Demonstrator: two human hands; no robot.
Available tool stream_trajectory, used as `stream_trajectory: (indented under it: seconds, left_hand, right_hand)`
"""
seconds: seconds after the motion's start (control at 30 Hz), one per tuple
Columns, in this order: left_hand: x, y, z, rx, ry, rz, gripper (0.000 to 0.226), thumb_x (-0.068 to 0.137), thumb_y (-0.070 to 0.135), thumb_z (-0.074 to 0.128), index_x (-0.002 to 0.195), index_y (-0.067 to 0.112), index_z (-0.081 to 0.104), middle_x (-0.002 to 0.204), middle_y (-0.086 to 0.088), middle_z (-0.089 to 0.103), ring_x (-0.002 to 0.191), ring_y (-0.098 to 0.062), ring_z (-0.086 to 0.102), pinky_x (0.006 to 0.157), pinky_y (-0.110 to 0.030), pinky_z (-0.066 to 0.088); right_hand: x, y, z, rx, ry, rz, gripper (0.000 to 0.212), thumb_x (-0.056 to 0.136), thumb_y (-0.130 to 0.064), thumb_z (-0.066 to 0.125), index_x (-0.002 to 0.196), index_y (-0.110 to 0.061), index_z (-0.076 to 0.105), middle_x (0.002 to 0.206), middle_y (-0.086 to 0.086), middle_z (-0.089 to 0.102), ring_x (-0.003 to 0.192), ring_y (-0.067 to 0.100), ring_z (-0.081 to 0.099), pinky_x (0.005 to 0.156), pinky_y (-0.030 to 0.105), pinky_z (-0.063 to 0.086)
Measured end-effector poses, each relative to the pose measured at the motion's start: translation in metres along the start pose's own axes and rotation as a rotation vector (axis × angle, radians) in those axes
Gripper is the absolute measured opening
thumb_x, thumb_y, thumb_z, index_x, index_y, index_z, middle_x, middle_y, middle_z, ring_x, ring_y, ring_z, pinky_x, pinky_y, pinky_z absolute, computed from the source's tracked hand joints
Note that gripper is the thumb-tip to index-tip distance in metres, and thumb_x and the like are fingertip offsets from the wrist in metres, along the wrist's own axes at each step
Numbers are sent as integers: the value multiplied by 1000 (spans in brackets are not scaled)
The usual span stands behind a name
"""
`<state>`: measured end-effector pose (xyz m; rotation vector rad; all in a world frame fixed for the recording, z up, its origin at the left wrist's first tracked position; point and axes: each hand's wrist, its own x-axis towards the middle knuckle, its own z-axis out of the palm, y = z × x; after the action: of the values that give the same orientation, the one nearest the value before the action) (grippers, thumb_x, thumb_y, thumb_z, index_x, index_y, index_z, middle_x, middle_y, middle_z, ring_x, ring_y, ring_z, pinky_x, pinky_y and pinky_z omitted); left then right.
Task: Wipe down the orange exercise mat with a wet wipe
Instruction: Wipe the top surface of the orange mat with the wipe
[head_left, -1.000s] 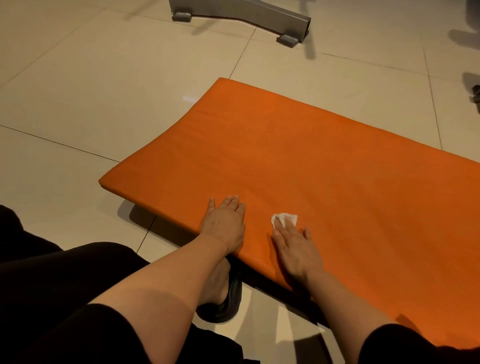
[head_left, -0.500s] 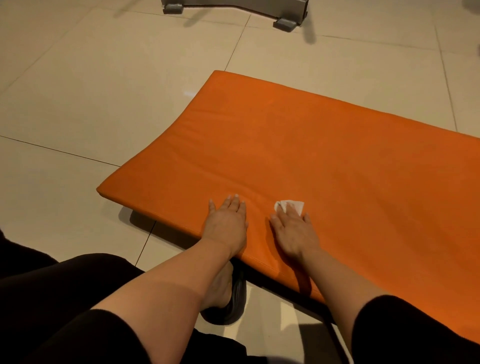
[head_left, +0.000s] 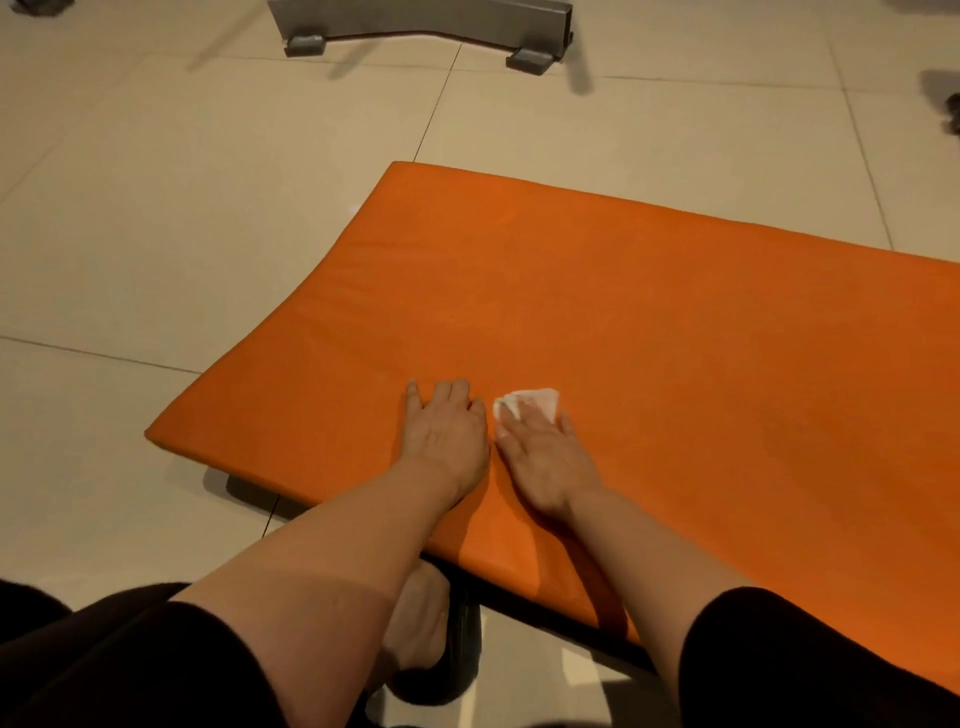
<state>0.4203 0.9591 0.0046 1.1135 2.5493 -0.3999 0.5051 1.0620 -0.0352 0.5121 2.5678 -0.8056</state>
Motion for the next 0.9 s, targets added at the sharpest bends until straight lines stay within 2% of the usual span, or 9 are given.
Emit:
stream_trajectory:
  seconds: [0.07, 0.17, 0.27, 0.4, 0.5, 0.6, 0.7, 0.8, 0.9]
  left_hand:
    - [15, 1, -5, -2, -124, 77, 56, 101, 33, 36, 152, 14, 22, 160, -9, 12, 147, -24, 8, 118, -51, 4]
    - [33, 2, -12, 31, -279, 145, 61, 100, 26, 39, 154, 11, 15, 162, -10, 2, 149, -24, 2, 119, -51, 5]
    - [47, 5, -8, 40, -298, 183, 56, 98, 20, 43, 150, 9, 26, 159, -14, 14, 148, -27, 11, 119, -52, 9]
    - [67, 10, -14, -65, -283, 164, 41, 95, 22, 46, 134, 10, 38, 139, -11, 43, 132, -29, 39, 117, -51, 17]
    - [87, 10, -21, 41, -356, 207, 43, 94, 24, 51, 133, 10, 40, 136, -10, 44, 127, -30, 45, 113, -51, 27]
    - [106, 4, -22, 167, -437, 245, 46, 90, 28, 61, 131, 12, 48, 134, -11, 47, 120, -31, 51, 97, -44, 47]
    - [116, -2, -31, 237, -488, 299, 48, 90, 30, 63, 132, 12, 50, 133, -12, 51, 118, -32, 52, 94, -41, 48]
    - [126, -5, -44, 204, -411, 327, 47, 94, 27, 57, 136, 11, 44, 135, -12, 45, 121, -32, 49, 91, -38, 43]
    - [137, -6, -41, 121, -322, 297, 51, 95, 27, 53, 141, 10, 37, 141, -11, 38, 124, -33, 47, 94, -40, 45]
  right_hand:
    - [3, 5, -2, 0, 2, -43, 54, 105, -43, 13, 156, -26, 11, 163, -4, 3, 148, 6, -5, 118, 37, -14]
    - [-13, 42, -4, -25, 67, 100, 54, 104, -46, 12, 155, -29, 13, 163, -4, 5, 149, 6, -1, 118, 38, -13]
    - [-26, 59, -2, -88, 116, 275, 54, 104, -46, 12, 155, -29, 9, 163, -4, 0, 149, 9, -4, 120, 41, -10]
    - [5, 19, -1, 5, 95, 53, 53, 105, -42, 13, 156, -30, 3, 163, -4, -5, 149, 10, -9, 118, 38, -15]
    - [24, 21, -4, -29, 103, -27, 52, 105, -42, 12, 155, -31, 2, 163, -6, -4, 148, 7, -9, 118, 40, -16]
    - [27, 52, -7, -56, 149, 140, 54, 104, -45, 10, 155, -30, 2, 163, -6, -5, 148, 7, -8, 119, 41, -14]
    - [34, 44, -11, -52, 150, 215, 59, 101, -49, 4, 156, -27, 3, 163, -3, -6, 149, 11, -9, 119, 41, -13]
    - [46, 13, -9, -27, 98, 11, 83, 84, -62, -18, 156, -28, 7, 163, -2, -3, 149, 12, -7, 116, 41, -16]
    - [57, 23, -18, -70, 82, -31, 58, 102, -48, 4, 156, -27, 11, 163, -4, -3, 149, 8, -6, 116, 42, -19]
